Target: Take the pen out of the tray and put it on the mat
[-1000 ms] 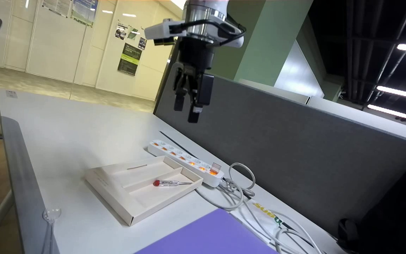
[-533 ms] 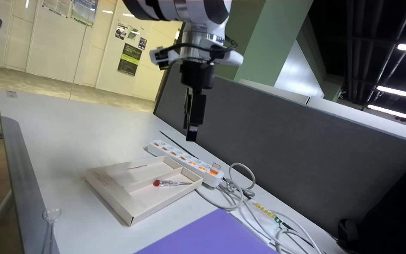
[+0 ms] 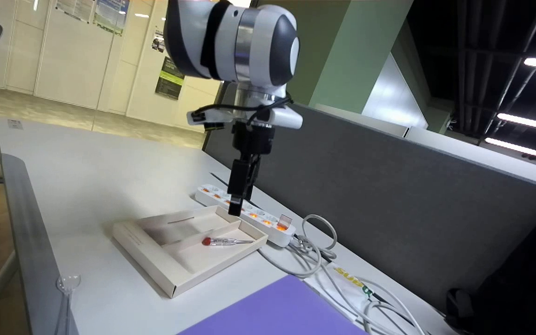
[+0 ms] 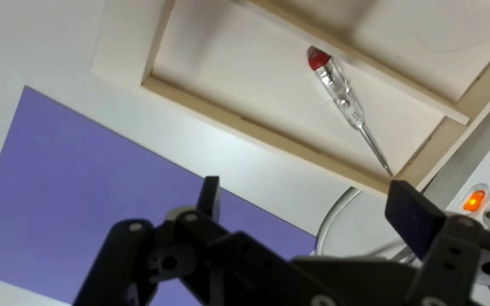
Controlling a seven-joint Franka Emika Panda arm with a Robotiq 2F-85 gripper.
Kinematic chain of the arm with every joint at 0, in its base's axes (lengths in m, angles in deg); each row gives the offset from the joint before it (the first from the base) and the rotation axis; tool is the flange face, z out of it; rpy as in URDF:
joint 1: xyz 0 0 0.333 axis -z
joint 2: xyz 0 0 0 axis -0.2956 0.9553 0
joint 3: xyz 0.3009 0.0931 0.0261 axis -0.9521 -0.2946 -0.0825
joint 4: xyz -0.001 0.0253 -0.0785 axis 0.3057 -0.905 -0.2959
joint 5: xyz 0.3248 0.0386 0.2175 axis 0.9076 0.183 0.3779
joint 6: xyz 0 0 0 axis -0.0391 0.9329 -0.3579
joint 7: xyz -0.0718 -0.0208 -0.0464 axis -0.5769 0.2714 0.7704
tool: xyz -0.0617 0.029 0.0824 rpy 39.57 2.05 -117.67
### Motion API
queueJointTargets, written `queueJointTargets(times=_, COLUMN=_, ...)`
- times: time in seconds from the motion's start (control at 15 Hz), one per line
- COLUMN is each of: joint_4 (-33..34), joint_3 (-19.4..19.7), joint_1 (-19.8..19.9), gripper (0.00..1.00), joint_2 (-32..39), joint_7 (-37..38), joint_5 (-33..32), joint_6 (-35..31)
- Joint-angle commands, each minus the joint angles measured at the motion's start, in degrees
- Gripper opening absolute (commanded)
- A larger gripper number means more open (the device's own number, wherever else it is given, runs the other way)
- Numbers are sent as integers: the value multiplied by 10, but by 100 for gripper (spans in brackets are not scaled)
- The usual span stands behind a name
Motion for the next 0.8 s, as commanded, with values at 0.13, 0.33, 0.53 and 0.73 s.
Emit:
queueJointTargets(times=0.13, joint_4=59, joint_3=40, joint_1=-63, gripper=100, joint_2=93, joint_7=-4, joint_5=73, joint_6=-52)
queueJointTargets(times=0.33, joint_4=70, joint_3=49, joint_1=-75, gripper=100, joint_2=117, joint_7=-38, joint_5=118, joint_6=-83)
queueJointTargets(times=0.53, joint_4=73, joint_3=58, joint_1=-82, gripper=100, joint_2=130, joint_7=-74, joint_5=156, joint_6=-100)
queueJointTargets(times=0.73, joint_4=71, joint_3=70, joint_1=-90, gripper=100, joint_2=138, joint_7=-101, joint_5=184, joint_6=-109)
